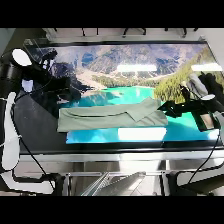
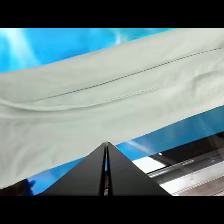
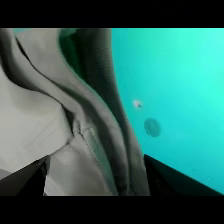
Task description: Fold the shirts.
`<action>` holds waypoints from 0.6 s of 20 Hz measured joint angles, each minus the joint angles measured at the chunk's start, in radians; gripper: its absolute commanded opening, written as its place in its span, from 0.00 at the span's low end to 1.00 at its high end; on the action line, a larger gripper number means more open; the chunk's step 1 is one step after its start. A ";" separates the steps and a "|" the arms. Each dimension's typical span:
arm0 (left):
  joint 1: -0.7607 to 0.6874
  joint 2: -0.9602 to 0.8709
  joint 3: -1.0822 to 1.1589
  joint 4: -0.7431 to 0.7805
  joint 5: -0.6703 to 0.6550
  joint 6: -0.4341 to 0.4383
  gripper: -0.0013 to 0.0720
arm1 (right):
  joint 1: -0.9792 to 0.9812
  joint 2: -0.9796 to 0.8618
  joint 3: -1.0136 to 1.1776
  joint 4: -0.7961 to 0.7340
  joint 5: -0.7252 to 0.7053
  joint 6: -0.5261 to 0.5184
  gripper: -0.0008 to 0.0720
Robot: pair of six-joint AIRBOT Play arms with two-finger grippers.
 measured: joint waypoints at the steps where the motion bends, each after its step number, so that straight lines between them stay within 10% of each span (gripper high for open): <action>1: -0.017 0.000 0.000 0.000 0.013 -0.002 0.04 | 0.016 -0.006 0.000 0.006 -0.005 -0.012 0.96; 4: -0.062 0.001 -0.025 0.000 0.042 -0.012 0.04 | 0.056 -0.022 -0.004 0.006 -0.015 -0.030 0.04; 12: -0.272 0.001 -0.272 -0.010 0.291 -0.034 0.04 | 0.077 0.158 -0.003 0.010 0.046 -0.015 0.04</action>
